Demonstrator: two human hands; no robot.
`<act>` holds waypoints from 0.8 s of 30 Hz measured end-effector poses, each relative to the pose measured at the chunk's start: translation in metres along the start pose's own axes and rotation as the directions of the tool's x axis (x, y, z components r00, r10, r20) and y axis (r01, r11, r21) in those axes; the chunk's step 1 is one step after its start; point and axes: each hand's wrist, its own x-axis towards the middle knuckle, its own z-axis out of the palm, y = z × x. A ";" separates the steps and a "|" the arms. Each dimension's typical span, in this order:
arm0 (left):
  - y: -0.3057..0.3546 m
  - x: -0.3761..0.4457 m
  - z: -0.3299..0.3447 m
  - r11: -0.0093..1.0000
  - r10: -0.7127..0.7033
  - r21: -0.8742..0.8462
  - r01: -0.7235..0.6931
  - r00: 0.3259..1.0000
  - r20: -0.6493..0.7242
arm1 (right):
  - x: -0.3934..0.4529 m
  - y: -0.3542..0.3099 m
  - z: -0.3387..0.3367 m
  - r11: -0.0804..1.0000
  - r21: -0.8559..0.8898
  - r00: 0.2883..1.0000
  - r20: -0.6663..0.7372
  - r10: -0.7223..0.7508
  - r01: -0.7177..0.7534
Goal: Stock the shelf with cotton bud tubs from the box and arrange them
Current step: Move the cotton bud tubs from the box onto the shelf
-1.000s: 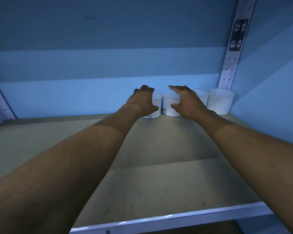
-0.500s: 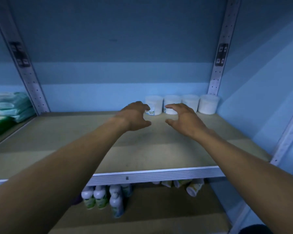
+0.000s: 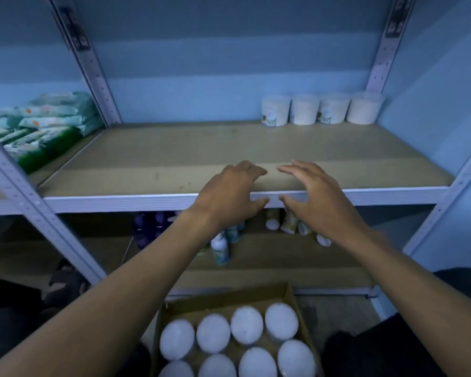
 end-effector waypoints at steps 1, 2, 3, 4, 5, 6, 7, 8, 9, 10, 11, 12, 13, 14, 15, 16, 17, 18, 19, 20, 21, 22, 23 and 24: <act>0.000 -0.009 0.004 1.000 -0.003 -0.002 0.003 1.000 0.002 | -0.009 -0.003 0.003 1.000 -0.004 1.000 0.013 0.009 -0.009; 0.000 -0.018 0.008 1.000 0.000 -0.001 0.000 1.000 0.001 | -0.018 -0.004 0.006 1.000 -0.009 1.000 0.022 0.018 -0.018; 0.000 -0.028 0.011 1.000 0.000 0.002 0.000 1.000 0.004 | -0.026 -0.005 0.010 1.000 -0.013 0.999 0.030 0.027 -0.026; -0.001 -0.036 0.015 1.000 0.002 0.005 -0.002 1.000 0.011 | -0.034 -0.005 0.015 0.999 -0.014 0.999 0.037 0.033 -0.032; -0.002 -0.044 0.019 1.000 0.001 0.002 -0.001 1.000 0.017 | -0.041 -0.004 0.019 0.999 -0.015 0.998 0.044 0.037 -0.036; -0.004 -0.051 0.023 1.000 -0.003 -0.002 0.003 1.000 0.024 | -0.048 -0.003 0.023 0.999 -0.015 0.998 0.051 0.043 -0.042; -0.006 -0.058 0.026 1.000 -0.010 -0.009 0.010 1.000 0.030 | -0.054 -0.001 0.027 0.999 -0.013 0.997 0.054 0.051 -0.050; -0.008 -0.064 0.030 1.000 -0.017 -0.020 0.018 0.999 0.038 | -0.061 0.001 0.031 0.998 -0.005 0.996 0.059 0.062 -0.062; -0.010 -0.070 0.035 0.999 -0.024 -0.031 0.026 0.998 0.052 | -0.067 0.003 0.035 0.997 0.007 0.995 0.069 0.078 -0.078; -0.011 -0.075 0.039 0.999 -0.026 -0.043 0.029 0.997 0.066 | -0.073 0.004 0.040 0.996 0.013 0.992 0.085 0.091 -0.093; -0.013 -0.080 0.045 0.998 -0.034 -0.055 0.039 0.996 0.086 | -0.080 0.006 0.044 0.994 0.013 0.988 0.110 0.106 -0.108; -0.015 -0.085 0.051 0.996 -0.045 -0.067 0.052 0.994 0.104 | -0.085 0.007 0.049 0.993 0.005 0.983 0.138 0.117 -0.119; -0.016 -0.090 0.057 0.994 -0.061 -0.080 0.072 0.990 0.127 | -0.089 0.008 0.055 0.992 -0.009 0.978 0.167 0.125 -0.126; -0.018 -0.095 0.064 0.992 -0.075 -0.092 0.090 0.985 0.153 | -0.094 0.009 0.060 0.991 -0.028 0.971 0.196 0.135 -0.132; -0.019 -0.099 0.071 0.989 -0.087 -0.103 0.106 0.980 0.179 | -0.098 0.009 0.066 0.989 -0.043 0.964 0.225 0.145 -0.139; -0.021 -0.102 0.079 0.987 -0.097 -0.109 0.121 0.974 0.206 | -0.103 0.009 0.071 0.987 -0.047 0.954 0.257 0.158 -0.151; -0.022 -0.106 0.087 0.984 -0.110 -0.112 0.139 0.966 0.234 | -0.107 0.010 0.077 0.985 -0.047 0.942 0.289 0.173 -0.167; -0.023 -0.109 0.097 0.981 -0.125 -0.110 0.159 0.956 0.264 | -0.111 0.011 0.082 0.982 -0.048 0.929 0.318 0.189 -0.183; -0.025 -0.111 0.105 0.979 -0.140 -0.103 0.178 0.944 0.297 | -0.115 0.012 0.087 0.978 -0.055 0.914 0.347 0.209 -0.202; -0.026 -0.113 0.114 0.978 -0.148 -0.093 0.188 0.933 0.327 | -0.119 0.013 0.092 0.972 -0.066 0.897 0.375 0.233 -0.224; -0.028 -0.115 0.123 0.977 -0.153 -0.085 0.194 0.923 0.352 | -0.123 0.014 0.097 0.966 -0.081 0.876 0.407 0.258 -0.247; -0.029 -0.117 0.130 0.976 -0.156 -0.082 0.200 0.914 0.374 | -0.127 0.016 0.103 0.960 -0.098 0.857 0.434 0.278 -0.262; -0.030 -0.118 0.137 0.975 -0.162 -0.080 0.209 0.905 0.394 | -0.130 0.020 0.109 0.956 -0.112 0.841 0.456 0.292 -0.271; -0.032 -0.119 0.145 0.972 -0.170 -0.079 0.221 0.894 0.415 | -0.133 0.023 0.116 0.952 -0.127 0.825 0.476 0.303 -0.277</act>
